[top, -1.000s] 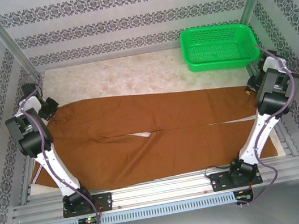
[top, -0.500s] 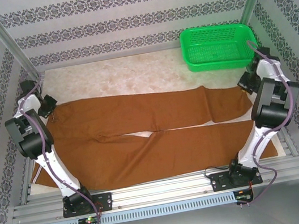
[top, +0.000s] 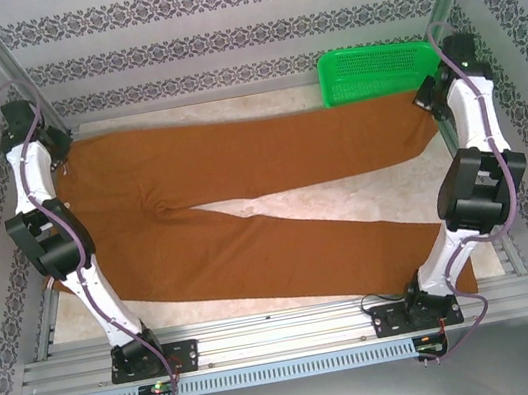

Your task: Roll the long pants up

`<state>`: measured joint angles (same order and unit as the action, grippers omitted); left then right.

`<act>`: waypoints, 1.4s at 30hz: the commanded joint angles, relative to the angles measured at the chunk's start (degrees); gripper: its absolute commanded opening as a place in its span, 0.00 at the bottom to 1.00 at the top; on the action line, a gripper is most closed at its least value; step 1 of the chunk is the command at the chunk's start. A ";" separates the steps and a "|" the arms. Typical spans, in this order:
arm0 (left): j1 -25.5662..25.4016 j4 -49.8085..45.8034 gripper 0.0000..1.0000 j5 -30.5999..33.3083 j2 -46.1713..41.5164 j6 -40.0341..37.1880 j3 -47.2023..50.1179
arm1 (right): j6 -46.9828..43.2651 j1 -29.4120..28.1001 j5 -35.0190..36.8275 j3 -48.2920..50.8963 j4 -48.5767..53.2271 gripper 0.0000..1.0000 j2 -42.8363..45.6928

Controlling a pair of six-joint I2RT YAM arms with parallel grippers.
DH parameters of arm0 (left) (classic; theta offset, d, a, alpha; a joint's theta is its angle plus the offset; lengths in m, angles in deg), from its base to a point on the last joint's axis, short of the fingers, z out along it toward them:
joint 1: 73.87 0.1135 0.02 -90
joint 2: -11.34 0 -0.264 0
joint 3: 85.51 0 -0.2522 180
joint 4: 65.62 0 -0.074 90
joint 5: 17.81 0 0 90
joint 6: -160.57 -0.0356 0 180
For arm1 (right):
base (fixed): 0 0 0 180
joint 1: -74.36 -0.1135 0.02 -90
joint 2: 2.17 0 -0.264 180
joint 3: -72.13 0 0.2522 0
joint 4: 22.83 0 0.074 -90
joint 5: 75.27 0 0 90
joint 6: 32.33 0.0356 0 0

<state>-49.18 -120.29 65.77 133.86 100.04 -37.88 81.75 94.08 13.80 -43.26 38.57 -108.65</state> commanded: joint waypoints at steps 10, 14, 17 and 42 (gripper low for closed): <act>0.50 0.13 0.00 1.75 -1.08 3.78 -4.42 | -1.27 1.39 -0.01 0.40 -6.96 0.00 0.59; 1.73 10.64 0.00 1.70 -9.63 6.07 10.28 | -0.08 3.48 -1.00 19.40 -23.88 0.00 11.95; 2.70 15.48 0.00 1.73 -13.23 7.09 17.44 | 0.34 5.20 -0.19 30.03 -33.37 0.00 18.70; 13.19 34.16 0.00 15.92 -34.73 18.78 59.98 | 11.06 8.76 27.71 70.86 -47.66 0.00 57.43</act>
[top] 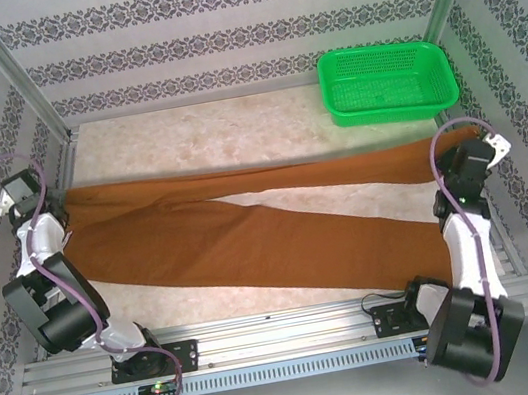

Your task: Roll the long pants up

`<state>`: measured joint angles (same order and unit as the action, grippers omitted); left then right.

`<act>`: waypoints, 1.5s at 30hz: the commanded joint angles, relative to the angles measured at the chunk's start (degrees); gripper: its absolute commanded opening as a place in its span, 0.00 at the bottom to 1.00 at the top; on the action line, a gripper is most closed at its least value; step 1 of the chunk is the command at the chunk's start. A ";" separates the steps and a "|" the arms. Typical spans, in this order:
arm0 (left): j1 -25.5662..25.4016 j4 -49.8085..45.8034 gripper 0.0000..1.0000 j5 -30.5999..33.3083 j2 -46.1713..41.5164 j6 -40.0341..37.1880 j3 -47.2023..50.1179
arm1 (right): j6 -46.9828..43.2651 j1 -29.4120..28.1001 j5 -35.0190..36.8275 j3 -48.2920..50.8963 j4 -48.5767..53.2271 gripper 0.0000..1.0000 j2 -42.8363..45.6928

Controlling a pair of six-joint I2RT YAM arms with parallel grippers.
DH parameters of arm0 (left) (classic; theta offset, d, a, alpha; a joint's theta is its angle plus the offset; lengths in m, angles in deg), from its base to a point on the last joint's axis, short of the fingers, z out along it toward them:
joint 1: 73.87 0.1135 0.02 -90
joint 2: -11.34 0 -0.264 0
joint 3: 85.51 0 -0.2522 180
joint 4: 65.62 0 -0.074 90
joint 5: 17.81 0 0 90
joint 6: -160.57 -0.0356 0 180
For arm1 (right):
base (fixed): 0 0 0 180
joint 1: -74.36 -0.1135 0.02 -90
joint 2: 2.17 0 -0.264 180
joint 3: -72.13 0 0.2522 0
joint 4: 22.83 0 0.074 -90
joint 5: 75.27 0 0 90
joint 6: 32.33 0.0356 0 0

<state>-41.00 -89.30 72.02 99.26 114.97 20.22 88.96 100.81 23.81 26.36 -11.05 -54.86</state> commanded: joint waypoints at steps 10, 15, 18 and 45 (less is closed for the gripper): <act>7.47 -3.02 0.00 7.71 8.67 7.11 -3.47 | 13.62 2.87 7.92 8.94 18.97 0.00 18.96; 5.45 -3.28 0.00 7.09 9.14 5.19 -4.63 | 15.52 0.81 1.45 11.06 24.59 0.00 24.39; 4.63 -3.96 0.00 9.02 8.33 3.98 -4.86 | 14.11 -1.30 1.32 10.17 28.92 0.00 27.49; -8.34 -10.35 0.55 23.99 5.33 1.11 -14.90 | 4.68 -15.64 1.89 -5.55 37.69 0.98 12.27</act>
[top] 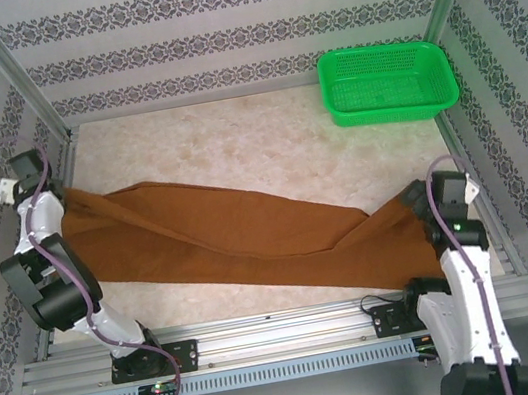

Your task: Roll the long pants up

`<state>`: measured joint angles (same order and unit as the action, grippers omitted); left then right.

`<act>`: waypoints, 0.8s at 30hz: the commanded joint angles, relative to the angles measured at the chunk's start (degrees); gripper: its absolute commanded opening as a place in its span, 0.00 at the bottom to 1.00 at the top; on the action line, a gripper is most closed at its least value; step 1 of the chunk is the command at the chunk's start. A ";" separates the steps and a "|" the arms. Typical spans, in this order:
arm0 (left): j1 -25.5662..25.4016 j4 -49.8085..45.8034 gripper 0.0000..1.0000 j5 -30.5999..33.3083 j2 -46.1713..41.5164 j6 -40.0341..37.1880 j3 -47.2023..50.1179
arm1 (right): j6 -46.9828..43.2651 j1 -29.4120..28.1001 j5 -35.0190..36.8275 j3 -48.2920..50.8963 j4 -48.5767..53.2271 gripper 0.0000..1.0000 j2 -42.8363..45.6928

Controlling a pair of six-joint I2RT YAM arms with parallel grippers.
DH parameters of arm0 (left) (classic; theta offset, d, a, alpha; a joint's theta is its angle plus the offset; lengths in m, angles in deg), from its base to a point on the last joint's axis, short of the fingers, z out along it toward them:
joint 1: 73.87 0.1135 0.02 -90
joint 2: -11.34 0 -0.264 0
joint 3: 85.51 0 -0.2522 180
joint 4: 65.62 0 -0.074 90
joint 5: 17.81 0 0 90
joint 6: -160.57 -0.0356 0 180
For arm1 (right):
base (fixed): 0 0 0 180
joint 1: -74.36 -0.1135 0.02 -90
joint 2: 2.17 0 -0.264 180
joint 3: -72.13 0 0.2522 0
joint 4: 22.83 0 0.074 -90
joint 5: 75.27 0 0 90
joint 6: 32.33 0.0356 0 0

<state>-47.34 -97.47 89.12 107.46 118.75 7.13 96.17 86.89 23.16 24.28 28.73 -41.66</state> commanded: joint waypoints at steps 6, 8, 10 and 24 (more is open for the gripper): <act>-2.31 -1.60 0.58 11.67 -9.88 -4.08 -1.63 | -3.58 -3.13 6.36 -5.91 -1.25 0.98 2.21; -2.32 -3.95 0.58 12.52 -10.14 -4.51 -4.27 | -4.21 -3.13 6.45 -7.16 -2.03 0.98 1.24; -2.29 -4.14 0.58 11.86 -10.81 -4.73 -5.31 | -4.24 -3.13 4.73 -8.43 -4.11 0.98 -1.44; -19.32 -11.82 0.19 -19.17 1.73 -23.35 -6.53 | -15.50 -25.84 -11.18 -26.13 4.73 0.00 -46.20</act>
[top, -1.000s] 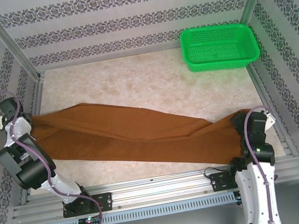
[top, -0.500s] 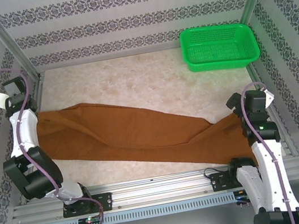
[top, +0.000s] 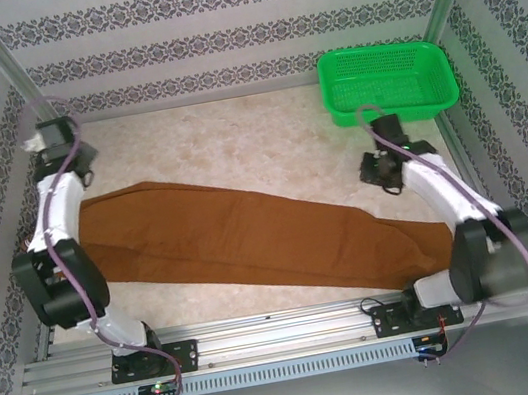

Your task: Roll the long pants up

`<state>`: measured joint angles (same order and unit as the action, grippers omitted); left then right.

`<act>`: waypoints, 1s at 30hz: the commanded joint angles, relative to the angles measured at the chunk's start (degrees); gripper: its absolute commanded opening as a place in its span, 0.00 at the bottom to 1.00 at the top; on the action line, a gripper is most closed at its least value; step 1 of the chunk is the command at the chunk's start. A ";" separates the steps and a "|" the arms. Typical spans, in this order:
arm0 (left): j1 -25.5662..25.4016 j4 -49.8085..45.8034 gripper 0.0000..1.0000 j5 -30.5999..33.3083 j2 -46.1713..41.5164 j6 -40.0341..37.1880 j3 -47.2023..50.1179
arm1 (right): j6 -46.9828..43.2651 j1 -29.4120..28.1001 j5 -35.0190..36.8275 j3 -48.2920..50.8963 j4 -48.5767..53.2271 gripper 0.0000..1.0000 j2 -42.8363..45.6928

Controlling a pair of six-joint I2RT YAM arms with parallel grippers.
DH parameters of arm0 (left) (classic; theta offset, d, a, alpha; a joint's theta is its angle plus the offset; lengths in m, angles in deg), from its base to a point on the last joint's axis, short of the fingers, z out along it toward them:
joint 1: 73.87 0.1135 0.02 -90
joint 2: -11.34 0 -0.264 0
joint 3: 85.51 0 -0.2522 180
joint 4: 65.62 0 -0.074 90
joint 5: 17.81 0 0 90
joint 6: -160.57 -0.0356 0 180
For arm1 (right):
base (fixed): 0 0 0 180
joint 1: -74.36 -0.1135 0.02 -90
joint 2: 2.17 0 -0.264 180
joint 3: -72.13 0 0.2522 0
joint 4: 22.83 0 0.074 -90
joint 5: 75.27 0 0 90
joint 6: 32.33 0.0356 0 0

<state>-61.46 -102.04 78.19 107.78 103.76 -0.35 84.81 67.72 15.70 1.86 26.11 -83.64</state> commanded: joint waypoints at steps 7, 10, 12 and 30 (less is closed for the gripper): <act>-11.94 -8.57 0.00 -8.19 -5.68 -10.47 13.32 | -3.13 -23.77 -7.39 -7.01 15.38 0.00 -13.54; -11.92 -9.31 0.00 -5.95 -6.51 -11.52 14.96 | -1.65 -25.50 -7.49 -5.28 16.01 0.00 -16.63; -12.01 -9.26 0.00 -5.73 -5.88 -11.68 15.11 | -1.00 -25.37 -7.24 -4.36 16.29 0.00 -18.79; -12.05 -6.14 0.14 -10.73 -3.54 -8.69 12.49 | -7.11 -5.55 0.84 -27.06 30.24 0.00 -35.32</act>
<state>-73.75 -109.75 69.29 103.87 94.38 13.94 80.48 59.92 12.42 -20.13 52.06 -115.49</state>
